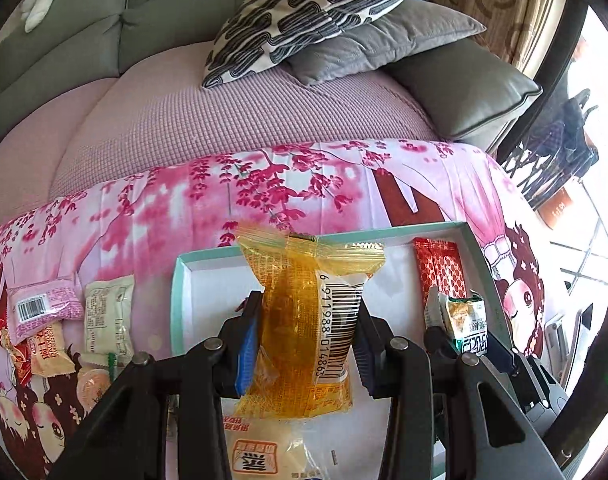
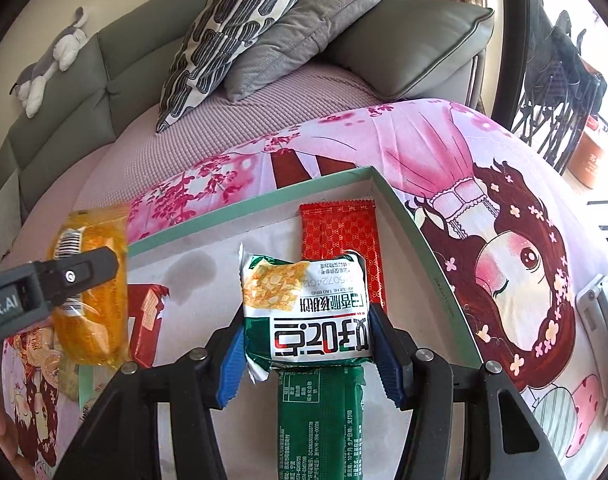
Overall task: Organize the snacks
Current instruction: 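Lift both packs and carry them over the green-rimmed tray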
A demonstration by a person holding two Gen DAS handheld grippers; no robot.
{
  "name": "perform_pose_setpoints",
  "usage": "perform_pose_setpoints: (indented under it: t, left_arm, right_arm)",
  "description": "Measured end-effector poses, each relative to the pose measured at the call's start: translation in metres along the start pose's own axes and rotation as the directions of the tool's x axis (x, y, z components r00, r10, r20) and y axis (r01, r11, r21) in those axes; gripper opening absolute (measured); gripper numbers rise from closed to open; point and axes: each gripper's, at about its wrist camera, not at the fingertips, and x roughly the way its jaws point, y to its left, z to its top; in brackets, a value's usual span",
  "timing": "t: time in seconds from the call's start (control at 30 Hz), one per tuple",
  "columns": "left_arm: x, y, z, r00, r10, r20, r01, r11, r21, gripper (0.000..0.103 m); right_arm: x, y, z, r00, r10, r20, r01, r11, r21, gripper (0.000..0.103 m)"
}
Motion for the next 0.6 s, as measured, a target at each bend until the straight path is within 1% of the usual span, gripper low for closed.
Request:
perform_pose_setpoints:
  t: [0.17,0.37,0.4,0.43,0.5,0.6]
  left_arm:
    - [0.017,-0.012,0.000,1.000,0.015,-0.027,-0.014,1.000,0.012,0.043]
    - [0.028,-0.018,0.003,0.999,0.034,-0.031,-0.034,0.999,0.005,0.044]
    - [0.028,-0.017,0.003,0.999,0.031,-0.033,-0.031,0.999,-0.007,0.048]
    - [0.029,-0.015,0.003,0.999,0.024,-0.037,-0.025,0.999,-0.023,0.058]
    - [0.031,-0.011,0.003,0.999,0.013,-0.044,-0.015,0.998,-0.056,0.071]
    - [0.031,-0.008,0.002,0.999,0.026,-0.044,-0.029,0.997,-0.075,0.071]
  right_arm:
    - [0.003,-0.005,0.003,1.000,-0.003,-0.003,0.003,1.000,0.017,0.059]
    - [0.006,0.000,0.002,1.000,-0.020,-0.003,0.020,1.000,-0.016,0.059]
    - [0.006,0.000,0.001,1.000,-0.022,0.001,0.022,0.999,-0.023,0.060]
    - [0.006,0.001,0.001,1.000,-0.027,0.003,0.027,0.999,-0.028,0.061]
    - [0.007,0.003,0.001,0.999,-0.041,0.001,0.041,0.998,-0.041,0.061]
    - [0.008,0.005,0.001,0.998,-0.056,0.001,0.056,0.996,-0.064,0.061]
